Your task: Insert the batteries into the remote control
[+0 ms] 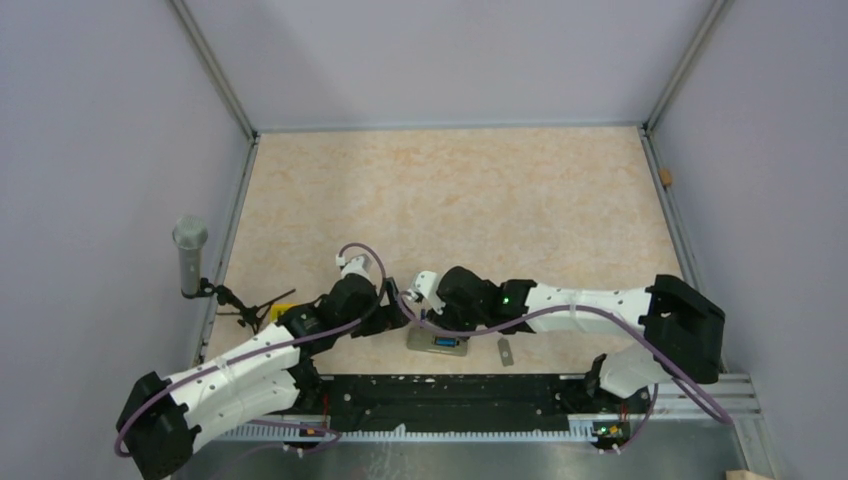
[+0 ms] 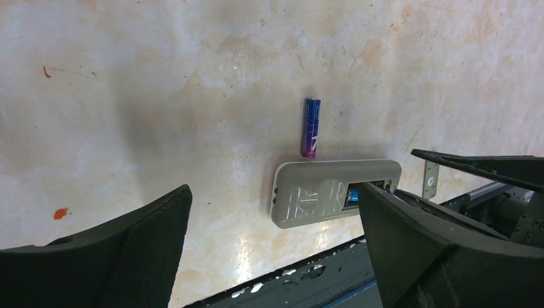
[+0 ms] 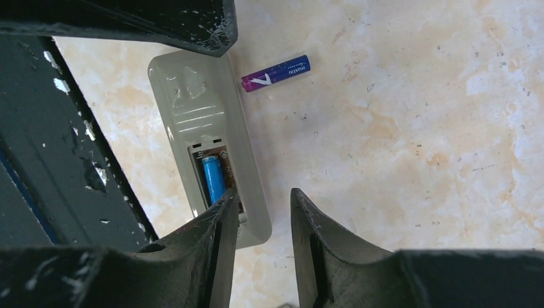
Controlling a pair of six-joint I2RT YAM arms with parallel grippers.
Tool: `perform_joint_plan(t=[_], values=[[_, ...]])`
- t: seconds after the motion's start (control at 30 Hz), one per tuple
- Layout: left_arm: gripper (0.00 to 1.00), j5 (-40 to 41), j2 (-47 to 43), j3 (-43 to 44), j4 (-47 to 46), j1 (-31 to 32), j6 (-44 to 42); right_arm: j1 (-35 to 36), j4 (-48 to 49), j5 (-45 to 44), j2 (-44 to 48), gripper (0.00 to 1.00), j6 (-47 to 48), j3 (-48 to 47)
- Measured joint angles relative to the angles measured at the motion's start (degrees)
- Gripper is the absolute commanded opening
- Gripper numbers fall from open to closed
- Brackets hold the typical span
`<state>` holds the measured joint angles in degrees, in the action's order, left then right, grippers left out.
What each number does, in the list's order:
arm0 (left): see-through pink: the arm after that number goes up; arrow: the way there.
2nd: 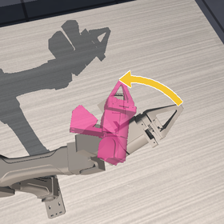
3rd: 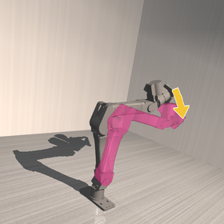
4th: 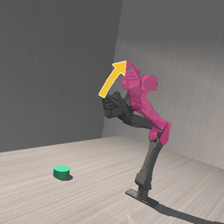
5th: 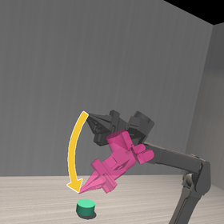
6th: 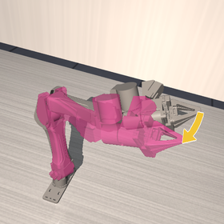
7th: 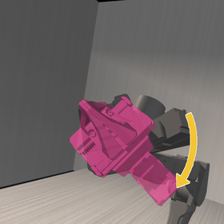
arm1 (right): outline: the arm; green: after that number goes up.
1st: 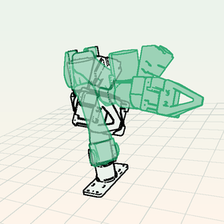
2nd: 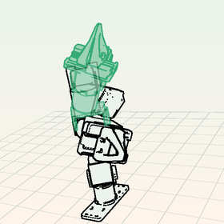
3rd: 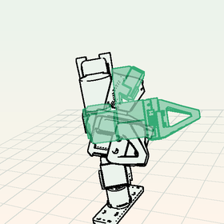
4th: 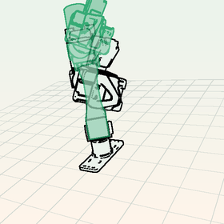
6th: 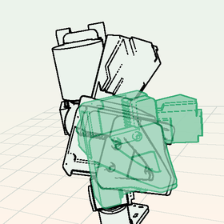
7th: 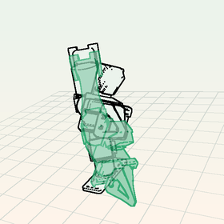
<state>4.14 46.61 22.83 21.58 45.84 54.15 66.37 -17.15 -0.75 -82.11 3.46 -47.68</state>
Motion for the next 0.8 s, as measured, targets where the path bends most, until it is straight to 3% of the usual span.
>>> perform_joint_plan(t=[0.8], values=[[0.99,0.00,-1.14,-1.36,0.04,-0.39,1.27,-0.66,2.62,3.65,-6.05,0.39,2.60,-1.20]])
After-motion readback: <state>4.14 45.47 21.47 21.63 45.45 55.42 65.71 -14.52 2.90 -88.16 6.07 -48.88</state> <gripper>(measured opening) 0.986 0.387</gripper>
